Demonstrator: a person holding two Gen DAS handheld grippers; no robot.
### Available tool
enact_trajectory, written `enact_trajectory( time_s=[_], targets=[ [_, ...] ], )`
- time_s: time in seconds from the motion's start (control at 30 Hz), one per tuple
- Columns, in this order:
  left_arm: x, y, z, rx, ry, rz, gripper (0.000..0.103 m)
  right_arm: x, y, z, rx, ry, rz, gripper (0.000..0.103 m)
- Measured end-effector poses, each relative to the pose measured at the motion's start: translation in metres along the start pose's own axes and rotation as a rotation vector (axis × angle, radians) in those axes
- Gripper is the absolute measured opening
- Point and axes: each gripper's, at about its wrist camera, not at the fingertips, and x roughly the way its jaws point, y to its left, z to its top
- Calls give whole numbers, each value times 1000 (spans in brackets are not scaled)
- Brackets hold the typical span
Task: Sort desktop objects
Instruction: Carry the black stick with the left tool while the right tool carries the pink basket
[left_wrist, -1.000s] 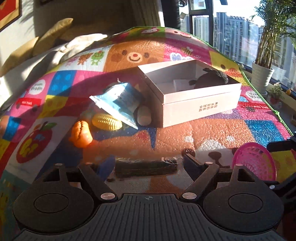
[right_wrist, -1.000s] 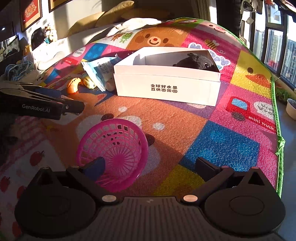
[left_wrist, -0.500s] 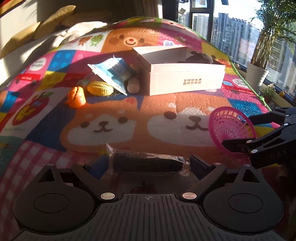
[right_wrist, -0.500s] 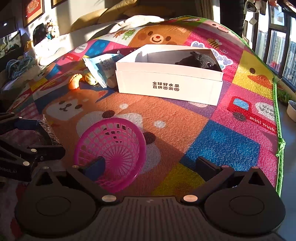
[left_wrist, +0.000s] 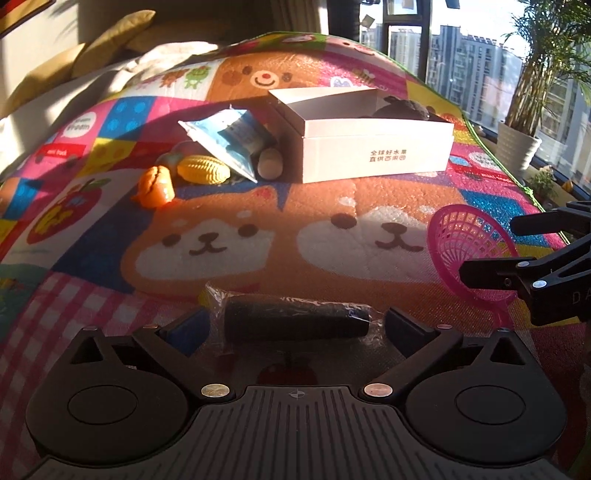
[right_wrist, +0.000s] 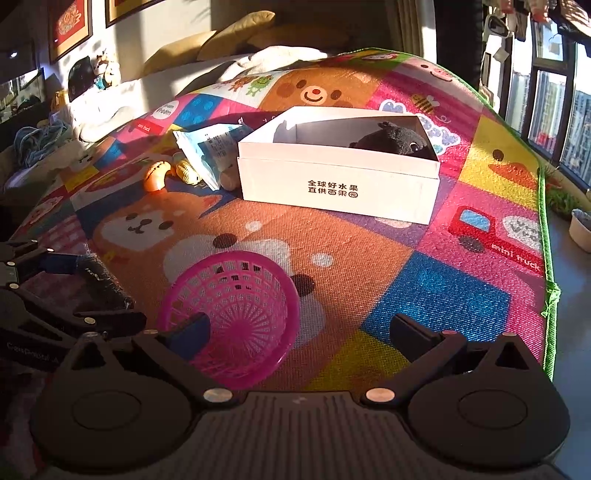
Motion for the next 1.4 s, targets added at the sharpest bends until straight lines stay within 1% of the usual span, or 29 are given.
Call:
enact_trajectory(
  time_s=[0.07,0.17,0.27,0.3,0.4,0.53,0.7,0.8,0.83,0.87,0.93,1.1,1.27,1.3,1.37,1.4],
  targets=[
    [0,0,0,0,0,1,103,-8,6,1,-21,-10,28,103],
    [0,0,0,0,0,0,103,-13,21,-1,-115,-7,44,103],
    [0,0,0,0,0,1,103,-12,32,-6,-202,-4,27,103],
    [0,0,0,0,0,1,103,-11,33,-7,-211,-3,17,103],
    [0,0,0,0,0,1,103,-7,30,-6,-187,-4,-17,103],
    [0,0,0,0,-1,1,103,-2,27,-4,-169,-11,-87,103],
    [0,2,0,-12,-1,7,103,4,21,-1,-84,31,-45,103],
    [0,2,-1,-14,-2,12,103,5,20,-1,-47,28,-50,103],
    [0,2,-1,-14,-2,11,103,5,20,-2,-45,25,-49,102],
    [0,2,-1,-14,-2,11,103,5,20,-3,-47,21,-50,93],
    [0,2,-1,-13,-2,12,103,6,22,-2,-66,37,-47,80],
    [-1,2,-1,-16,-3,16,103,2,19,-3,-74,13,-63,80],
    [-3,3,-1,-31,-14,57,103,2,16,-6,-60,12,-65,80],
    [-4,3,-1,-32,-22,62,102,2,16,-6,-58,14,-64,80],
    [-6,1,-2,-18,-39,62,90,2,15,-6,-56,16,-59,80],
    [-8,0,-3,-8,-47,68,91,1,15,-6,-57,17,-58,80]
  ],
)
